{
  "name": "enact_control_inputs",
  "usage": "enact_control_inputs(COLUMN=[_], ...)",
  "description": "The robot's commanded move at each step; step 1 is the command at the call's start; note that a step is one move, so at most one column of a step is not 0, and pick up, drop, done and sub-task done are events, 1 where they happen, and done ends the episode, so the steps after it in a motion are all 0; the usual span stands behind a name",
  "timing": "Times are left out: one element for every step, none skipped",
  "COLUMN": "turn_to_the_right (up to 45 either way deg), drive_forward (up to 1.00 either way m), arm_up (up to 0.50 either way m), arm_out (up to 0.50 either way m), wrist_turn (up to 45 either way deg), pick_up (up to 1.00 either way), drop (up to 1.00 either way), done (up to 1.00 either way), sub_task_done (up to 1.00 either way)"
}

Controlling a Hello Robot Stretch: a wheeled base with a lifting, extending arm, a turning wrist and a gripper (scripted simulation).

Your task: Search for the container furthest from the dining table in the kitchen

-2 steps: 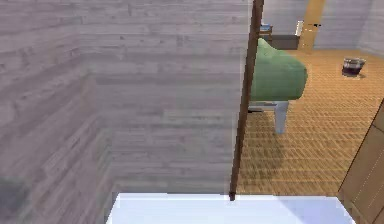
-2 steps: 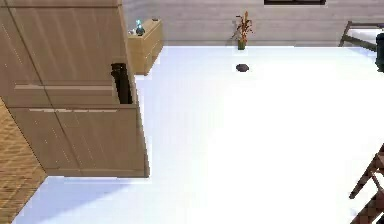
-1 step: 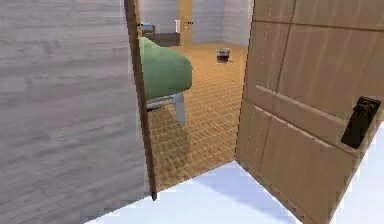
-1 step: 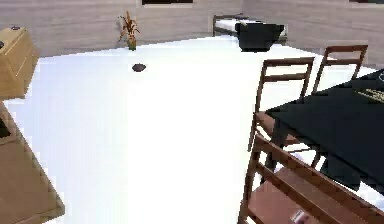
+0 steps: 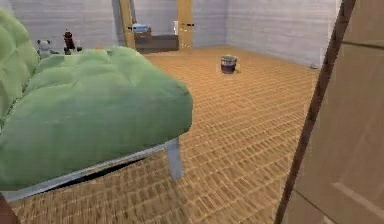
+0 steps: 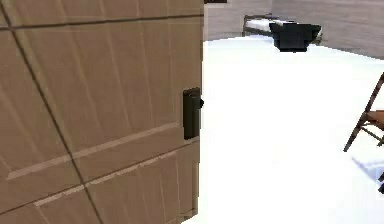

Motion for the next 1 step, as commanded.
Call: enact_control_inputs(turn_to_the_right=[3.0], drive_forward=[0.00], arm_up=[0.00], arm_out=[0.00], wrist_turn=[0.0], pick_up=[0.00], drop=[0.00], done=[0.00], sub_task_done=[0.00])
